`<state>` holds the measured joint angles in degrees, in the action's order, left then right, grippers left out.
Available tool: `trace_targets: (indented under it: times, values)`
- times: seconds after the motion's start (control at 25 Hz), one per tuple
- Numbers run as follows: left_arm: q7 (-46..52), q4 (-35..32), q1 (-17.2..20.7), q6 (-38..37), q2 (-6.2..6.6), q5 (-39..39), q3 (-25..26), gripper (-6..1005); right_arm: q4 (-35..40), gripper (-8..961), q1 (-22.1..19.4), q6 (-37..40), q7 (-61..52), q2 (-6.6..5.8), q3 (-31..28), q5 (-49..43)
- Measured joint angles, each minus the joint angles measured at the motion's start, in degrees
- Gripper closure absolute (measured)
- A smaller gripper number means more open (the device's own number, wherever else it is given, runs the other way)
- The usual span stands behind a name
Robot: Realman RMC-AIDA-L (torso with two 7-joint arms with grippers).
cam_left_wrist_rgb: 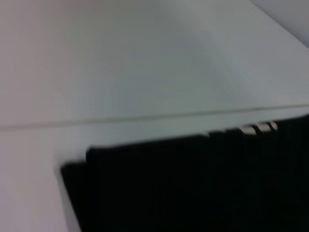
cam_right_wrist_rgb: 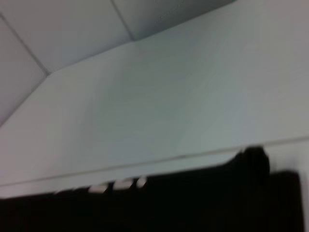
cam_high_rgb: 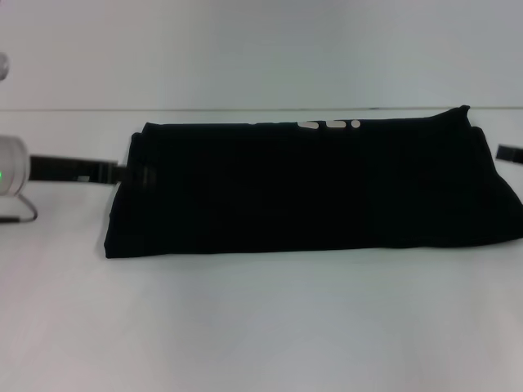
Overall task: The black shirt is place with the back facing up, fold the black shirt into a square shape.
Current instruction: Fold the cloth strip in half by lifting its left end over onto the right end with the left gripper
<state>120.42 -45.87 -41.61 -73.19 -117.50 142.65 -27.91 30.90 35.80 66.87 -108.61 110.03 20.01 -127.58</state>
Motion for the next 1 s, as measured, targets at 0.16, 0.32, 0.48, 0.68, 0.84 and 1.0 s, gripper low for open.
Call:
trace_targets:
  times: [0.16, 0.32, 0.48, 0.68, 0.84, 1.0]
  values:
    - [2.51, -1.95, 3.01, -2.79, -0.35, 0.17, -0.02, 112, 1.9, 355, -2.91, 6.85, -2.39, -0.71, 0.02, -0.08]
    - [4.13, -1.6, 3.96, -2.92, -0.51, 0.88, -0.06, 112, 2.51, 357, -4.48, 9.36, -3.33, -0.95, 0.03, -0.36]
    - [5.71, -1.25, 4.66, -1.63, -0.87, 1.52, -0.13, 111, 2.54, 358, -4.89, 9.08, -3.34, -0.97, 0.03, -2.29]
    - [5.95, 0.04, 5.02, -0.39, -1.2, 1.75, -0.57, 111, 2.56, 360, -4.81, 8.69, -3.35, -0.96, 0.03, -3.36]
    - [6.18, 1.41, 5.04, 0.97, -1.24, 2.78, -0.64, 112, 2.58, 361, -4.69, 8.22, -3.36, -0.96, 0.03, -3.37]
    - [6.25, 1.75, 5.2, 1.2, -1.38, 2.99, -0.66, 112, 2.6, 361, -4.6, 8.13, -3.37, -0.96, -0.06, -3.37]
